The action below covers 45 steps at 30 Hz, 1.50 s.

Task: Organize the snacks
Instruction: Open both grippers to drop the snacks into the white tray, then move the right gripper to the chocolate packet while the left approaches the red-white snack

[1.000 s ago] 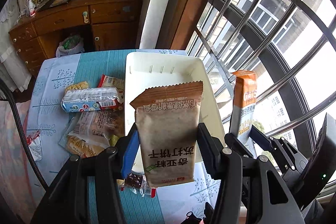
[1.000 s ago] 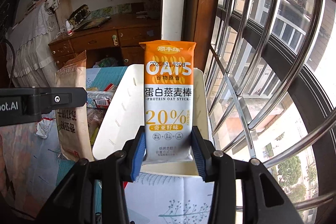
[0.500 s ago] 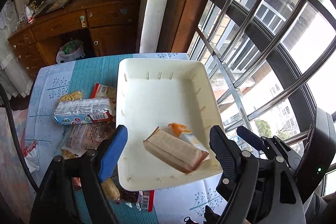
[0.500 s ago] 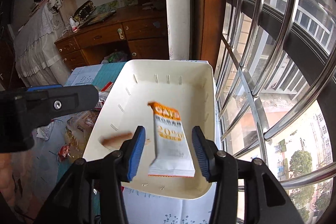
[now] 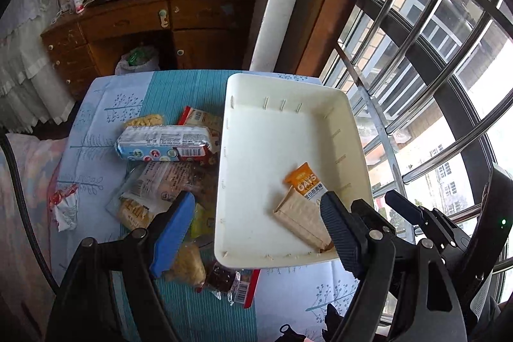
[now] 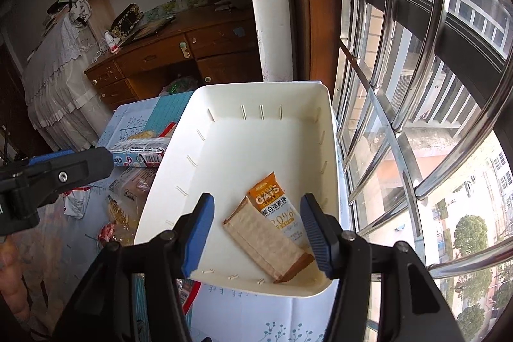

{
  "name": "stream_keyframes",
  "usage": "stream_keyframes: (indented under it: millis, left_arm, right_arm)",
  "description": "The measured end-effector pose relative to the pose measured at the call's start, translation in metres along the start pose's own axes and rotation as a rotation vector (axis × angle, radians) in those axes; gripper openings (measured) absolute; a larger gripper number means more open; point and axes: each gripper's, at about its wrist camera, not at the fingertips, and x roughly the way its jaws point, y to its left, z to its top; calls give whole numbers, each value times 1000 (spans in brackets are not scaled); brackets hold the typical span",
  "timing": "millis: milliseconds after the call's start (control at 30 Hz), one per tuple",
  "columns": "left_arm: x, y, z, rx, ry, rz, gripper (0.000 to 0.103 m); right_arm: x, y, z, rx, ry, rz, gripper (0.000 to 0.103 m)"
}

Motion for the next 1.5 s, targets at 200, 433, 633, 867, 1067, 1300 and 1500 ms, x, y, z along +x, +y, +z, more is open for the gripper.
stream_keyframes:
  millis: [200,433,633,867,1067,1300,1500]
  left_arm:
    - [-13,26,-26,-30,17,41,80]
    - [-31,63,-52,-66,29,65,80]
    - [-46,97,-63,-77,33,79,80]
    - [-56,137,-64,-76,46,95,80]
    - [-57,166,-62,-42,67,103,80]
    - [-51,201,-59,1,109,111,80]
    - [-36,232,-58,46,155,124,80]
  right_arm:
    - [3,9,-8,13,24,36,60]
    - [2,27,-21,28,38,56,60]
    - [-1,43,-32,40,53,35,68]
    - [-10,63,-42,73,43,9,80]
    - [-9,76,-54,130,52,-20,82]
    - [-2,91,-71,219,73,-60,94]
    - [14,103,-91,327,111,-92,94]
